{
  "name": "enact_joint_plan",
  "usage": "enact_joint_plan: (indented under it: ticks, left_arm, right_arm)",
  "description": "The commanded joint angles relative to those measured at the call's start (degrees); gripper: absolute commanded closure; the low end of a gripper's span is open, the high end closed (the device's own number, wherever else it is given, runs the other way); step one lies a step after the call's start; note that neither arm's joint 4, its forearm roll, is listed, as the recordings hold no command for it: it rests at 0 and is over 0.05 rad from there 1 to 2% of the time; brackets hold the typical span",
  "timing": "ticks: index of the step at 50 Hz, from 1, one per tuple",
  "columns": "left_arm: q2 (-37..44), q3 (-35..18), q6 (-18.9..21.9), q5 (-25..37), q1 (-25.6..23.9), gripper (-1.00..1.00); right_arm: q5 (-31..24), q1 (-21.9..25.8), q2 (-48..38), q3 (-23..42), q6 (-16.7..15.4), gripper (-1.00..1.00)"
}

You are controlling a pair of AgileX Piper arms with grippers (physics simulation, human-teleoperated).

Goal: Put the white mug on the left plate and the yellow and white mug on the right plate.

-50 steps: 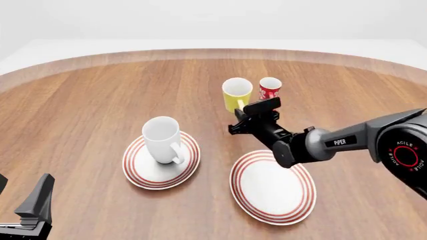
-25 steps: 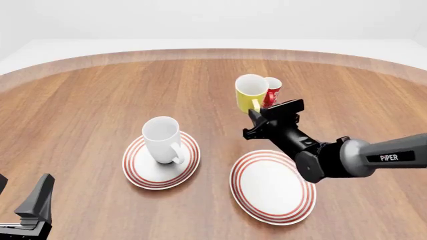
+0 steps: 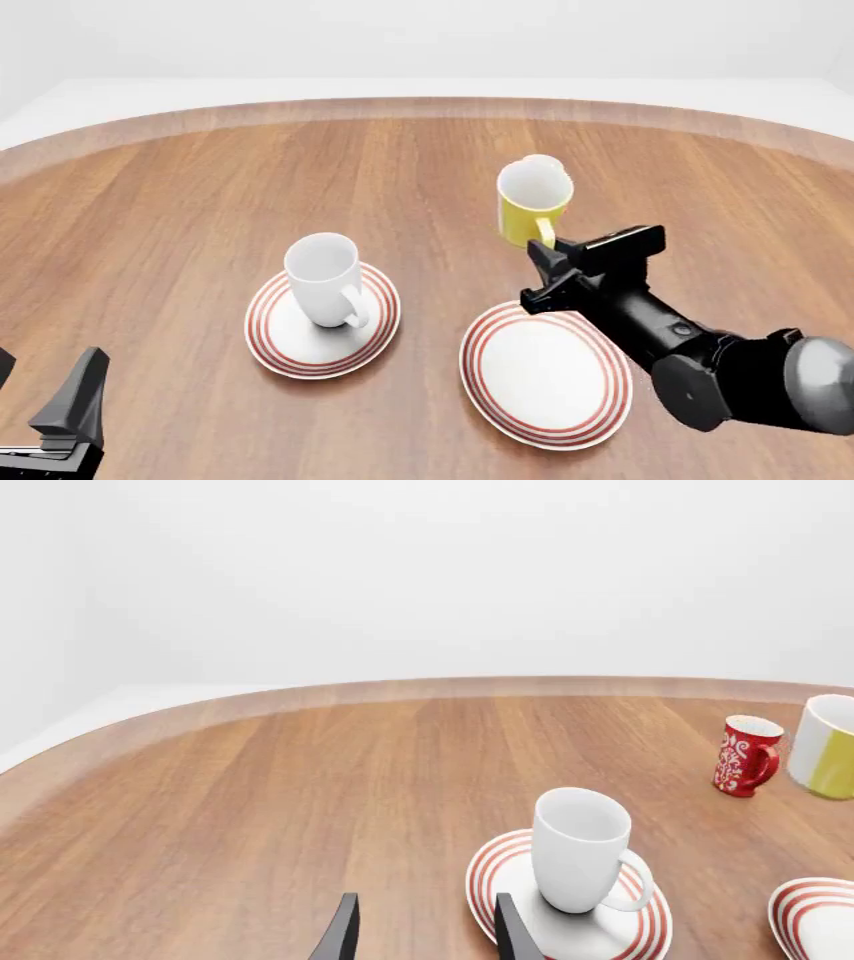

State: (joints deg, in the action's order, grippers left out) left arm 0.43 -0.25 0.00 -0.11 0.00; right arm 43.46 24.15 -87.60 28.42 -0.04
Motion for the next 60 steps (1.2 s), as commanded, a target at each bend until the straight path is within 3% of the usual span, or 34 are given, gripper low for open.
enact_joint_plan:
  ticks: [1,23,60]
  left_arm:
    - [0.00,0.00,0.00,0.00,0.00,-1.00]
    - [0.00,0.00,0.00,0.00,0.00,-1.00]
    - [0.00,0.00,0.00,0.00,0.00,-1.00]
  right_arm:
    - [-0.07,0.01,7.88,-7.24,0.95,1.00]
    - [-1.16,-0.36,18.07,-17.58,1.16,1.00]
    - [-3.37,1.52,27.15,-27.09,0.75,1.00]
